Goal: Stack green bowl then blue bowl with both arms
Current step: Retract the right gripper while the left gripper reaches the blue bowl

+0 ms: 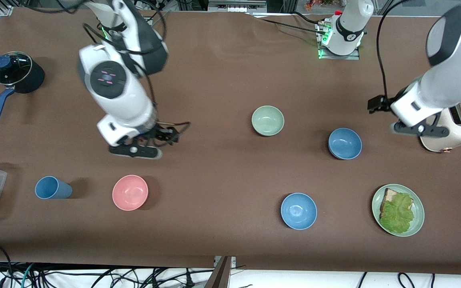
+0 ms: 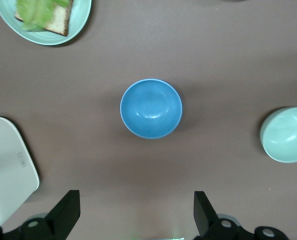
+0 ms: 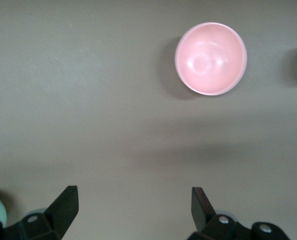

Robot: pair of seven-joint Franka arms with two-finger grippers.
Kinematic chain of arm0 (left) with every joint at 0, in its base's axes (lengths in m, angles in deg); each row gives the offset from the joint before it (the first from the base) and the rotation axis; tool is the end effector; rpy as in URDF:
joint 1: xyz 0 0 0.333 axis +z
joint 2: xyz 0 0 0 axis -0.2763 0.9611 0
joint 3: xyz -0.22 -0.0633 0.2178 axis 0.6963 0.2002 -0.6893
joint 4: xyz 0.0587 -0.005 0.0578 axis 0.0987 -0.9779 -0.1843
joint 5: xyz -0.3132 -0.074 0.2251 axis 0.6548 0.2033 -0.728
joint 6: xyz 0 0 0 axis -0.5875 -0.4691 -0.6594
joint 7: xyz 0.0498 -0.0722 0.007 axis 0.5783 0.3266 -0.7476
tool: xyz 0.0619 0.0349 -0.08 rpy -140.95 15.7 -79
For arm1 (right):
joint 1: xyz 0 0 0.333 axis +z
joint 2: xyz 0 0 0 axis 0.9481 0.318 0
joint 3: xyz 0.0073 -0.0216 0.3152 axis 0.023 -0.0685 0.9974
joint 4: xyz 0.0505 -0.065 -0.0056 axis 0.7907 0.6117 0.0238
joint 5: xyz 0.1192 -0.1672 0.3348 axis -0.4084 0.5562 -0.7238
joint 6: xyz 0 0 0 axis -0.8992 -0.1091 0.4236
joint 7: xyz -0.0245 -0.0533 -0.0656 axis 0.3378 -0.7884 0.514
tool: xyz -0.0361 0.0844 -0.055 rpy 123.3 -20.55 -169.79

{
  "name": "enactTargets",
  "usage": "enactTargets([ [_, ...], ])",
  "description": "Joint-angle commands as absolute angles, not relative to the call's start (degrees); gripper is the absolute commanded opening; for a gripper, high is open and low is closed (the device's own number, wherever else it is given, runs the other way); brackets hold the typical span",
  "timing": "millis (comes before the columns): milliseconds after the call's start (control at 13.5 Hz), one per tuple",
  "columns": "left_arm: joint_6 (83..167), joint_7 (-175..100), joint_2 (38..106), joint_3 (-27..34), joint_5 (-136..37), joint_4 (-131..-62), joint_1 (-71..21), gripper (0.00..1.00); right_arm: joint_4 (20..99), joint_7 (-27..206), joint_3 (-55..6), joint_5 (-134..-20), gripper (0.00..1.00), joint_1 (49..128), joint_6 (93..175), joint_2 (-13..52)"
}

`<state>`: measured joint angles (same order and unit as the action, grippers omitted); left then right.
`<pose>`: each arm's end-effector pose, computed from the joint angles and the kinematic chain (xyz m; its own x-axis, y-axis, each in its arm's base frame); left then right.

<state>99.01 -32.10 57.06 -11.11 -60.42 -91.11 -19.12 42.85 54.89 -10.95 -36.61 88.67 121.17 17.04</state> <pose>0.5870 -0.0631 0.4833 0.9642 -0.0948 -0.2475 -0.1044 -0.9942 -0.0256 0.6121 0.2708 0.4803 0.9975 -0.0694 -0.0108 -0.0693 -0.9976 0.0095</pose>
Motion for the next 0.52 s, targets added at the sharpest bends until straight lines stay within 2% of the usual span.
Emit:
enactTargets([
  [0,100.8,-31.3,61.1,-11.0,-60.9,-89.7,-17.2,1.00,52.5,64.9,-11.7,-41.4,1.00,82.8,118.6,5.9],
  [297,113.7,-23.9,61.4,-10.9,-60.9,-100.2,-15.3,1.00,52.2,72.6,-20.5,-44.5,1.00,82.8,112.0,0.4],
  [445,122.2,-23.4,61.5,-10.9,-61.1,-106.2,-14.6,1.00,52.2,73.0,-22.3,-44.5,1.00,82.8,108.4,-2.8],
])
